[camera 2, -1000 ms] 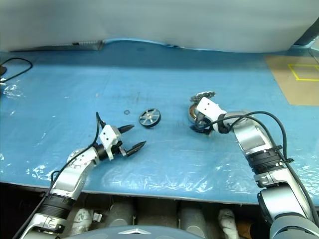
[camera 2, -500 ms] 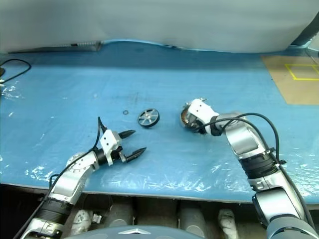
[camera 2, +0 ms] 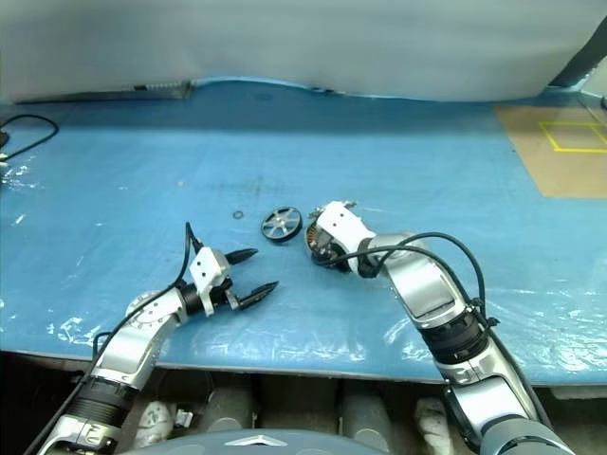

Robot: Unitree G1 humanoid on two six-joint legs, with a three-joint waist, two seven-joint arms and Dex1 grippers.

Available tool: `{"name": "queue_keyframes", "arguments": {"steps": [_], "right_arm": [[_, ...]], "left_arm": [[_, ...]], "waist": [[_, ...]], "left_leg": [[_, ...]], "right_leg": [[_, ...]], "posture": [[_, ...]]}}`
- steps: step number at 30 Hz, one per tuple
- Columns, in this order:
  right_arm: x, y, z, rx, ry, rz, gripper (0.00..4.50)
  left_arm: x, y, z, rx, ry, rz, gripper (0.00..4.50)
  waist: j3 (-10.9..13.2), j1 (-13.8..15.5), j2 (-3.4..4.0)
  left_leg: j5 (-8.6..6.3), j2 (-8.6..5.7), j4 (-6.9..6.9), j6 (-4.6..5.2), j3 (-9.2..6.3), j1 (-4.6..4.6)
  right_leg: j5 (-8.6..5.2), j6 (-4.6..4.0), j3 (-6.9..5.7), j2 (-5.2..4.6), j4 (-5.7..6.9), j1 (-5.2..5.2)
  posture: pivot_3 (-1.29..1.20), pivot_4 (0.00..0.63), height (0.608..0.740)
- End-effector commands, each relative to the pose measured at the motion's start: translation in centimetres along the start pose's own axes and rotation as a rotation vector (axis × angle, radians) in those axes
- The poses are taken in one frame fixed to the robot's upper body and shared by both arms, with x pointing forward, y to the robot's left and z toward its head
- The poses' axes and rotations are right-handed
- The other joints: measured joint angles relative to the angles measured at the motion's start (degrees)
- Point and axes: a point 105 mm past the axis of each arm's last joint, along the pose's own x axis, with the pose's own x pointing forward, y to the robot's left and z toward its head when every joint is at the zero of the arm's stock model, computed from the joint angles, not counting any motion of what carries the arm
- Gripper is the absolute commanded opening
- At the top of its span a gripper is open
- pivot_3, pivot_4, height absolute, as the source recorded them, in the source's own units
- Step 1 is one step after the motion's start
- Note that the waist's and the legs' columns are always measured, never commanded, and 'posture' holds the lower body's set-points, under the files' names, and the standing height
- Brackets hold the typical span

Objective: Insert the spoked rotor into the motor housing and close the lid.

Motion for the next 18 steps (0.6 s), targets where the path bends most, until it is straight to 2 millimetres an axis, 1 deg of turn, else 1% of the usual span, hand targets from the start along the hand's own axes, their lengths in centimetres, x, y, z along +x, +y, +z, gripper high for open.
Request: {"name": "queue_keyframes", "arguments": {"steps": [1, 4, 6, 7, 8, 11, 12, 16, 18], "right_arm": [[0.7, 0.8, 0.1, 0.031, 0.015, 0.03, 1.86], [0.8, 0.6, 0.9, 0.047, -0.004, 0.017, 1.86], [0.7, 0.2, 1.4, 0.055, -0.014, -0.007, 2.61], [0.7, 0.0, 1.6, 0.058, -0.019, -0.015, 2.89], [0.5, -0.3, 2.0, 0.059, -0.027, -0.026, 3.19], [-0.4, -0.6, 3.2, 0.058, -0.051, -0.032, 4.3], [-0.9, -0.6, 3.7, 0.056, -0.06, -0.025, 4.47], [-2.8, -0.4, 5.2, 0.075, -0.1, 0.009, 4.47], [-3.8, -0.4, 5.3, 0.091, -0.109, 0.025, 4.47]], "left_arm": [[0.0, 0.0, 1.1, 0.026, -0.033, -0.007, 4.5], [0.0, 0.0, 1.1, 0.025, -0.033, -0.005, 4.5], [0.1, -0.1, 1.1, 0.023, -0.034, -0.005, 4.5], [0.1, -0.1, 1.1, 0.022, -0.034, -0.006, 4.5], [0.1, -0.1, 1.1, 0.021, -0.035, -0.006, 4.5], [0.1, -0.1, 1.1, 0.019, -0.035, -0.007, 4.5], [0.1, -0.1, 1.1, 0.019, -0.035, -0.006, 4.5], [0.0, 0.1, 1.2, 0.019, -0.038, -0.003, 4.5], [-0.1, 0.4, 1.3, 0.015, -0.044, 0.002, 4.5]], "waist": [[0.0, 0.0, 0.0], [0.0, 0.0, 0.0], [0.0, -0.1, 0.01], [0.0, 0.0, 0.03], [0.0, 0.0, 0.04], [0.0, 0.2, 0.04], [0.0, 0.2, 0.06], [0.0, 0.3, 0.06], [0.0, 0.3, 0.07]], "left_leg": [[0.0, -0.01, 0.0, 0.0, 0.0, 0.0], [0.0, -0.02, -0.01, -0.01, 0.01, 0.01], [0.0, -0.02, -0.06, -0.01, 0.02, 0.0], [0.01, -0.03, -0.06, -0.01, 0.03, -0.01], [0.01, -0.05, -0.07, -0.02, 0.03, -0.08], [0.01, -0.07, -0.07, -0.02, 0.03, -0.21], [0.01, -0.07, -0.07, -0.03, 0.03, -0.25], [0.01, -0.07, -0.08, -0.03, 0.02, -0.38], [0.01, -0.08, -0.1, -0.03, 0.02, -0.37]], "right_leg": [[0.0, 0.0, 0.01, 0.0, 0.0, 0.0], [0.0, 0.0, 0.04, 0.0, 0.0, -0.01], [0.0, 0.0, 0.05, 0.0, -0.01, -0.03], [0.0, 0.0, 0.05, 0.0, -0.01, -0.06], [0.0, 0.0, 0.05, 0.0, -0.01, -0.12], [0.0, 0.01, 0.05, 0.0, -0.05, -0.2], [0.01, 0.01, 0.05, 0.0, -0.07, -0.23], [0.01, 0.02, 0.04, 0.0, -0.07, -0.35], [0.01, 0.02, 0.04, 0.0, -0.08, -0.35]], "posture": [[0.0, 0.15, 0.74], [0.0, 0.15, 0.74], [0.0, 0.15, 0.74], [0.0, 0.15, 0.74], [0.0, 0.15, 0.74], [0.0, 0.15, 0.74], [0.0, 0.15, 0.74], [0.0, 0.15, 0.74], [0.0, 0.15, 0.74]]}}
